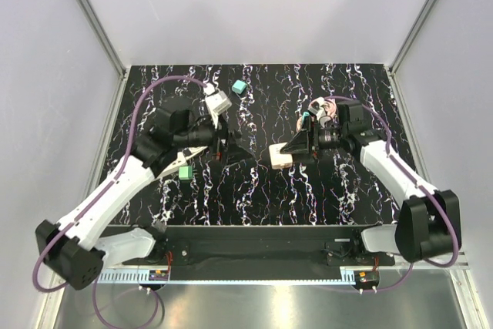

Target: Insert the plug

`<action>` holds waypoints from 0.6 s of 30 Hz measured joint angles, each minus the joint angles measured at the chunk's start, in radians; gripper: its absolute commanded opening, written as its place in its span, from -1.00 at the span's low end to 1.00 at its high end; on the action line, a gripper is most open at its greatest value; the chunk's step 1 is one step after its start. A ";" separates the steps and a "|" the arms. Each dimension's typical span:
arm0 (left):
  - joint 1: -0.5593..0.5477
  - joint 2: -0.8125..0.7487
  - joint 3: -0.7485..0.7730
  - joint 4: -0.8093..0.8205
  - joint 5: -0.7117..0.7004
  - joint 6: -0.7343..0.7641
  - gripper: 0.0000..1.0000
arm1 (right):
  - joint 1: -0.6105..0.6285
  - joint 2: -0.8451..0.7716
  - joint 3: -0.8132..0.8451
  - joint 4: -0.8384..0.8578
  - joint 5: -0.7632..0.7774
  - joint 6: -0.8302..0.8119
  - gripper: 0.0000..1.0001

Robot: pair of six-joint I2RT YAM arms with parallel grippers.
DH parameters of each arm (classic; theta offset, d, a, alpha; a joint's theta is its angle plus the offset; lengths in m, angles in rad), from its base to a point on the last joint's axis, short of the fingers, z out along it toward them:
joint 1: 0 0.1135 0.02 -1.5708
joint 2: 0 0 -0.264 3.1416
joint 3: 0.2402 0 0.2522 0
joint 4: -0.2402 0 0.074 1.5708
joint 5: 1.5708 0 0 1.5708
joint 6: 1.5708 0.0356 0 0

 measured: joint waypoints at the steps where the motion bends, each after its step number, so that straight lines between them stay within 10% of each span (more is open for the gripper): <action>1: -0.013 -0.018 -0.004 0.003 0.000 0.015 0.98 | 0.005 -0.017 -0.013 0.029 -0.027 0.028 -0.84; 18: -0.304 0.049 0.074 -0.052 -0.271 0.235 0.98 | 0.086 -0.090 -0.033 0.174 -0.117 0.244 -0.98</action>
